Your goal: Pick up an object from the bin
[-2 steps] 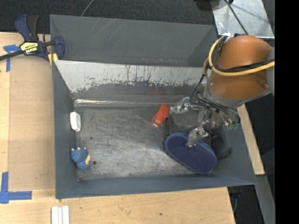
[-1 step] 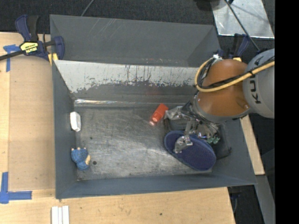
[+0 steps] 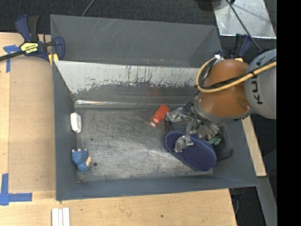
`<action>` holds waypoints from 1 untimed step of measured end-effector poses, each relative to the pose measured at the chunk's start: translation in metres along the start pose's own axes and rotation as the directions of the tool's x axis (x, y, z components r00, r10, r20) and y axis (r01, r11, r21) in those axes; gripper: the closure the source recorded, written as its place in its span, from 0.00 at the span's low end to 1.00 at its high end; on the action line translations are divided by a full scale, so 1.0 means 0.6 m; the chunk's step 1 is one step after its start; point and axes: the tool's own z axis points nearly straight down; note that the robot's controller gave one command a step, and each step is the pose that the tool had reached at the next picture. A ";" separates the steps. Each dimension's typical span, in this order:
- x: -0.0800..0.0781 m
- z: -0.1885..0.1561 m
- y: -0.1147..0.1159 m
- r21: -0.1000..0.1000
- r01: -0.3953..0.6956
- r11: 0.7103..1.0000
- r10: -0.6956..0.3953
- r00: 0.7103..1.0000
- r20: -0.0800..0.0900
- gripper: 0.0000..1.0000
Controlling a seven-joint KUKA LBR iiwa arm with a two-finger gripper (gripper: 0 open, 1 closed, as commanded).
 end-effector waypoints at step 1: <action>-0.013 -0.187 -0.011 0.004 0.044 0.999 -0.044 0.999 -0.032 1.00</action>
Offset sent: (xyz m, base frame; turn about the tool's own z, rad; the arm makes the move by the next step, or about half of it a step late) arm 0.0002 -0.0064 0.1078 -0.0454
